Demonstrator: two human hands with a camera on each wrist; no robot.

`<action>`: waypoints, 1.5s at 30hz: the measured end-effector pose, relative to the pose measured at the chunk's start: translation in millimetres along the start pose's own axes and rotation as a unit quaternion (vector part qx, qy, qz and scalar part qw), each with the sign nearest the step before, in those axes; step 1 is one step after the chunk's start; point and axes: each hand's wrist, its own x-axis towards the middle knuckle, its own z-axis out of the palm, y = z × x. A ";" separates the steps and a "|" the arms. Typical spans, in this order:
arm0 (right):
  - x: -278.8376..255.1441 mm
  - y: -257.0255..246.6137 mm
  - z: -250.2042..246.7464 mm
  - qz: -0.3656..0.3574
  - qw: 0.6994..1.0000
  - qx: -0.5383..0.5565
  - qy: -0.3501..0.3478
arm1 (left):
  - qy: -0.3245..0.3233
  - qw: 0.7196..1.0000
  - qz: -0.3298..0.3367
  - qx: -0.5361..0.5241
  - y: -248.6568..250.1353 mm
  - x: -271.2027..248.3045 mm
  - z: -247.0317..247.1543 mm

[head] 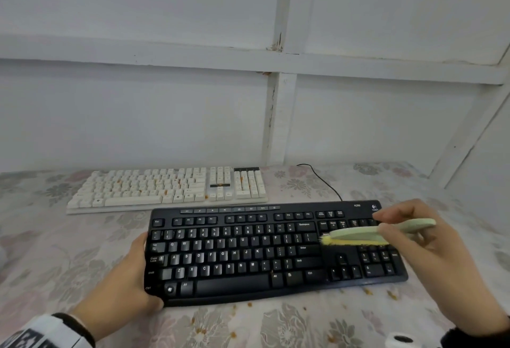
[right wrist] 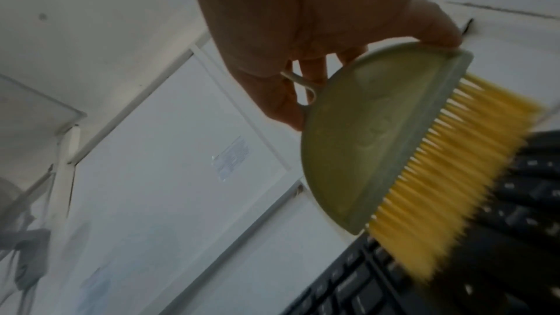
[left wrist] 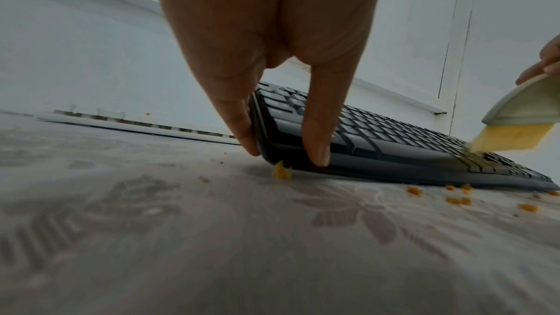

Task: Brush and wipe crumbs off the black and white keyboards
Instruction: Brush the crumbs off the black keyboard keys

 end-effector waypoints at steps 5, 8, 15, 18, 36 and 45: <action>-4.2 16.8 0.2 0.035 0.997 0.014 -0.071 | 0.004 1.000 0.007 0.006 0.4 1.7 -0.7; 0.9 28.3 -16.6 0.029 0.998 -0.033 -0.040 | -0.001 1.000 0.016 0.014 -7.2 5.6 -0.4; 7.2 31.2 -37.8 0.056 0.998 -0.007 -0.025 | 0.014 0.998 0.021 0.058 -39.9 23.5 2.2; 11.7 38.3 -50.2 0.062 0.997 -0.039 0.012 | 0.018 0.997 0.021 0.072 -48.0 28.1 3.8; -13.1 -56.4 56.0 -0.016 0.995 -0.006 -0.099 | 0.005 1.000 0.002 0.025 -2.1 1.9 0.0; -47.3 -90.6 181.9 -0.084 0.958 -0.072 -0.266 | 0.008 1.000 0.025 0.012 10.3 -3.6 -3.3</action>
